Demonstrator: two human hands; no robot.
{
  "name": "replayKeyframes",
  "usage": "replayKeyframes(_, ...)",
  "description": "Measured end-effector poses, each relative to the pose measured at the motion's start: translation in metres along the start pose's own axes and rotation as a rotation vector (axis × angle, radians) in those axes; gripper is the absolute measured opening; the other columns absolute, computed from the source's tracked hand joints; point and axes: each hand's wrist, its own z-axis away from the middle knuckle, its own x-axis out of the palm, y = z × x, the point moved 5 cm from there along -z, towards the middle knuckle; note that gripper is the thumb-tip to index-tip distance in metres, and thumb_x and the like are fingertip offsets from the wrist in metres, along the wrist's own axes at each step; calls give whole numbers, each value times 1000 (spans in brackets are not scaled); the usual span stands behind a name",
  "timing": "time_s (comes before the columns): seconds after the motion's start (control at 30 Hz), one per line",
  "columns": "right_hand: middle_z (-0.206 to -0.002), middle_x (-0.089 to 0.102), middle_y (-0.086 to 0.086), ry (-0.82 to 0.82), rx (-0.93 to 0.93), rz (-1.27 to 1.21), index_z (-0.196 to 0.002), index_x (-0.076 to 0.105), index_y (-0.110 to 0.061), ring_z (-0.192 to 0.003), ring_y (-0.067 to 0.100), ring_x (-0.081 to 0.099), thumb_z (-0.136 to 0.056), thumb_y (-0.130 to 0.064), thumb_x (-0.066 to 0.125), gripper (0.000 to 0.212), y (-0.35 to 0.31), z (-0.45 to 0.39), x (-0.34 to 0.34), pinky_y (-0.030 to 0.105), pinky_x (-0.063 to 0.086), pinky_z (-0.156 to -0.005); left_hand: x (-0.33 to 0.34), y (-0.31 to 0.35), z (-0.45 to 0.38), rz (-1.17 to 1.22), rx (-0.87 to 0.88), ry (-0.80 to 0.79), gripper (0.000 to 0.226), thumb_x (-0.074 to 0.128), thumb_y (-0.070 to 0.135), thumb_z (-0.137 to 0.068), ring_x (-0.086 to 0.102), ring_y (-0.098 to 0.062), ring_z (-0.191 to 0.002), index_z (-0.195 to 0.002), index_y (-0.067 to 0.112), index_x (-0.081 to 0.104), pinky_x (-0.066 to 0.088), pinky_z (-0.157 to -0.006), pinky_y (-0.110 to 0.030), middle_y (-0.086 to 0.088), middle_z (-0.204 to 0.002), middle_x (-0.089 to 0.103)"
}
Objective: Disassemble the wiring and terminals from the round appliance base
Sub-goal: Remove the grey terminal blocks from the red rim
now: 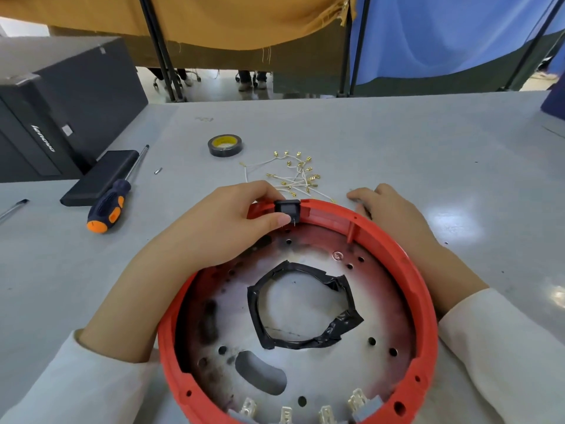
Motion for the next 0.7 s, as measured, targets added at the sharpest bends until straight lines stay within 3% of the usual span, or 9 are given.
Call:
replayKeyframes(0.2,-107,46,6,-12,-7,27,-133,52,-29,-94,29,56,-98,-31,45,36,3,3,-1,34,41,-80,0,-1,-1,-9,-2,-6,15,57,48,-82,55,0,-74,-96,43,58,42,-69,-16,14,-86,64)
replayKeyframes(0.3,-103,48,2,26,17,-163,-127,56,-30,-92,22,57,-98,-35,44,32,3,1,-11,35,44,-86,0,0,0,-7,0,-8,16,57,47,-83,56,0,-72,-97,41,59,43,-71,-17,12,-86,64)
replayKeyframes(0.4,-89,54,-8,72,-27,-352,-116,63,-29,-76,7,52,-96,-35,49,25,-5,-6,-43,21,40,-73,0,0,0,-8,-16,-11,16,59,45,-84,56,0,-72,-99,40,60,44,-71,-19,13,-85,63)
replayKeyframes(0.47,-84,58,-14,-37,-116,-463,-107,65,-34,-70,2,53,-92,-41,53,21,-27,-4,-60,7,38,-63,-1,-1,0,-8,-21,-7,18,62,44,-83,55,4,-77,-100,39,61,42,-71,-13,17,-88,62)
replayKeyframes(0.53,-89,59,-17,-214,-236,-484,-109,62,-38,-77,-3,55,-83,-52,55,31,-60,4,-58,3,39,-66,-2,-1,0,10,-27,-5,25,69,44,-77,55,8,-84,-100,38,62,40,-73,-8,21,-91,63)
replayKeyframes(0.6,-105,56,-18,-316,-319,-396,-120,57,-37,-92,-4,53,-76,-58,59,49,-86,12,-45,8,40,-77,-4,1,0,-11,-34,5,38,77,46,-67,54,10,-83,-100,37,62,38,-70,-3,23,-90,61)
replayKeyframes(0.7,-109,51,-12,-244,-418,-167,-122,52,-30,-104,7,48,-78,-53,65,52,-101,16,-30,32,42,-91,-1,0,-5,-187,-38,-6,40,79,39,-67,54,-4,-84,-102,26,64,38,-70,-13,12,-90,62)
